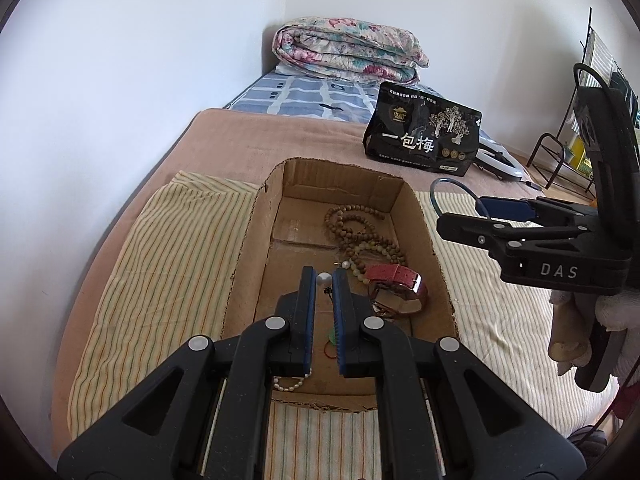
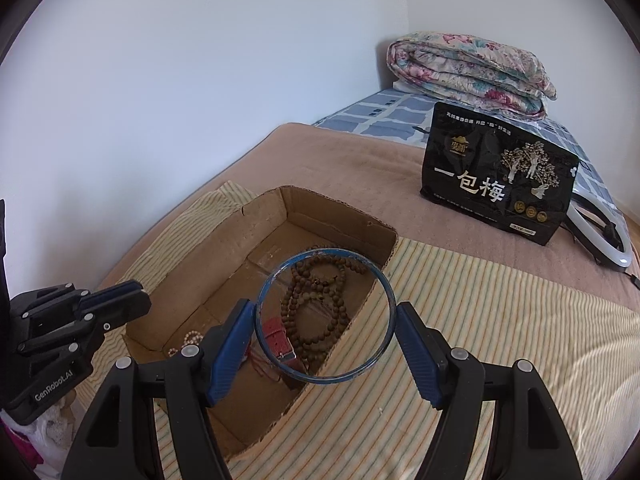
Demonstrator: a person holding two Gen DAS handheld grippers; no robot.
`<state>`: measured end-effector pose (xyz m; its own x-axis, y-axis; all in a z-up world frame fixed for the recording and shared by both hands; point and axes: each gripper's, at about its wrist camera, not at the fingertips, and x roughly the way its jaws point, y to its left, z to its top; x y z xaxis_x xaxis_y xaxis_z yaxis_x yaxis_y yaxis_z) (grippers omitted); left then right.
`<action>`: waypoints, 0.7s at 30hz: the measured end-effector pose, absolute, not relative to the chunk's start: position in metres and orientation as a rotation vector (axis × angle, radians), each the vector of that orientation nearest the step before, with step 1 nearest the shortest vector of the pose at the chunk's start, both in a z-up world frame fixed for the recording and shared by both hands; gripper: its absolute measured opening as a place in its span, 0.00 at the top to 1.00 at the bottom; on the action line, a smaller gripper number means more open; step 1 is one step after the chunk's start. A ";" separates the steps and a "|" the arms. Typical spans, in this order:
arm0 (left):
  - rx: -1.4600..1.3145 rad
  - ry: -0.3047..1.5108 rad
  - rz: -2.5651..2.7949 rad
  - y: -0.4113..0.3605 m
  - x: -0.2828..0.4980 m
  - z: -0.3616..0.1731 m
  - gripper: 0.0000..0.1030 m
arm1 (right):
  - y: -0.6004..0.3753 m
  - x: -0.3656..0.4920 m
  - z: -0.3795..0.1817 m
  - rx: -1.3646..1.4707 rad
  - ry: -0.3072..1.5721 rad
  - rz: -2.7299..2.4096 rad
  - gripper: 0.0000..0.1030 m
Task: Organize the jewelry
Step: 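Carry the earring in left tool while right tool carries the bangle over the box, then open right tool dropping the bangle in the box while left tool releases the earring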
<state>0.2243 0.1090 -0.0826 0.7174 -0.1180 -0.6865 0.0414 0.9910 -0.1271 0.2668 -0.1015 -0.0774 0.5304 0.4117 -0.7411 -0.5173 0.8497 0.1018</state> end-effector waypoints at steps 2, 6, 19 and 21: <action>-0.105 0.771 -0.087 0.110 0.226 -0.085 0.93 | -0.098 0.271 -0.081 -0.138 0.852 0.557 0.29; -0.102 0.776 -0.086 0.110 0.227 -0.088 0.93 | -0.091 0.276 -0.085 -0.144 0.857 0.559 0.29; -0.098 0.779 -0.085 0.110 0.228 -0.090 0.88 | -0.081 0.281 -0.090 -0.146 0.857 0.568 0.20; -0.093 0.774 -0.084 0.109 0.228 -0.090 0.61 | -0.082 0.281 -0.088 -0.147 0.846 0.557 0.13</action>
